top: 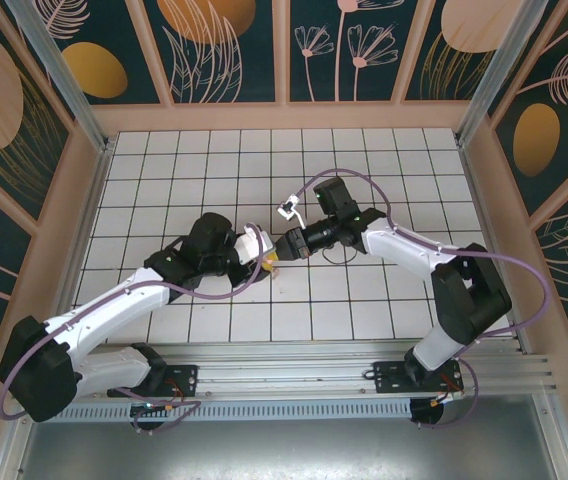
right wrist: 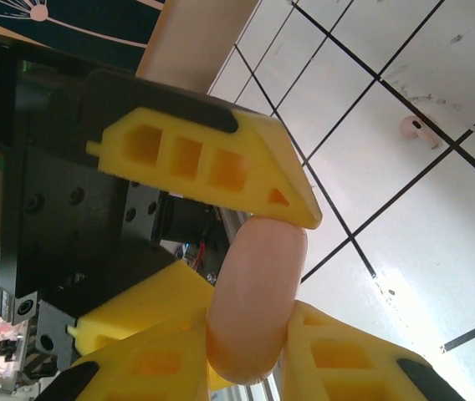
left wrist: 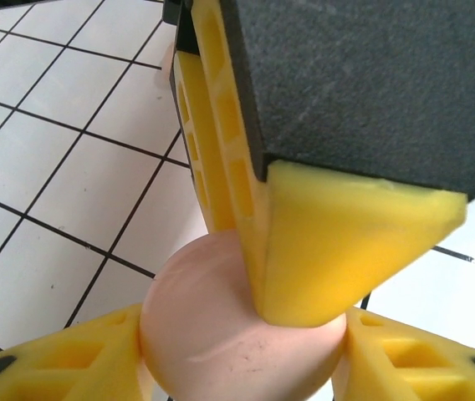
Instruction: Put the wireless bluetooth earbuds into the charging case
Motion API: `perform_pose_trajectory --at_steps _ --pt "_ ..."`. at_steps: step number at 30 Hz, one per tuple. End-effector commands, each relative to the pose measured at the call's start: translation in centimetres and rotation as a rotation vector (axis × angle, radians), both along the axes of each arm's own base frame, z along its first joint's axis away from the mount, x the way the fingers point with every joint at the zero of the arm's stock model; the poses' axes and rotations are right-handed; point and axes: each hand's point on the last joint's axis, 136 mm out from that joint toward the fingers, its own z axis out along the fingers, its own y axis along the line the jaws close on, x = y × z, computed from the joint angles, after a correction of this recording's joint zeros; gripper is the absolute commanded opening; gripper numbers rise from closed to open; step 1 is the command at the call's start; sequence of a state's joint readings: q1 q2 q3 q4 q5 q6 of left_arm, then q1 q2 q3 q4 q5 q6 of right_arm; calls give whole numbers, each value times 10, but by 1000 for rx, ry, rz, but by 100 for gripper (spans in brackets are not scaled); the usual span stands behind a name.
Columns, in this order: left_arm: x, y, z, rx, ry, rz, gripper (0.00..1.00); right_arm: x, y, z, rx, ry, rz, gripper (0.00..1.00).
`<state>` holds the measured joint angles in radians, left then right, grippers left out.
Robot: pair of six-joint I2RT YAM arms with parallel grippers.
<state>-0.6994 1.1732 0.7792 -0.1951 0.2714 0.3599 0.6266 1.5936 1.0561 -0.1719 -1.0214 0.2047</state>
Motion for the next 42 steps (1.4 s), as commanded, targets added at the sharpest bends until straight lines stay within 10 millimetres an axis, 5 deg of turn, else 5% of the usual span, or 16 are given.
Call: perform_pose_trajectory --at_steps 1,14,25,30,35,42 --pt "10 -3 16 -64 -32 47 57 8 -9 20 38 -124 -27 20" --pt "10 -1 68 -421 -122 81 61 26 -78 61 129 -376 -198 19" --pt "-28 -35 90 -484 -104 -280 53 2 -81 92 183 -714 11 18" --pt "-32 -40 82 -405 -139 -368 50 -3 -81 85 136 -812 81 17" --pt "-31 -41 80 -381 -159 -393 49 -28 -78 73 149 -1000 249 15" --pt "-38 -42 76 -360 -182 -450 48 -34 -71 77 185 -1090 301 14"
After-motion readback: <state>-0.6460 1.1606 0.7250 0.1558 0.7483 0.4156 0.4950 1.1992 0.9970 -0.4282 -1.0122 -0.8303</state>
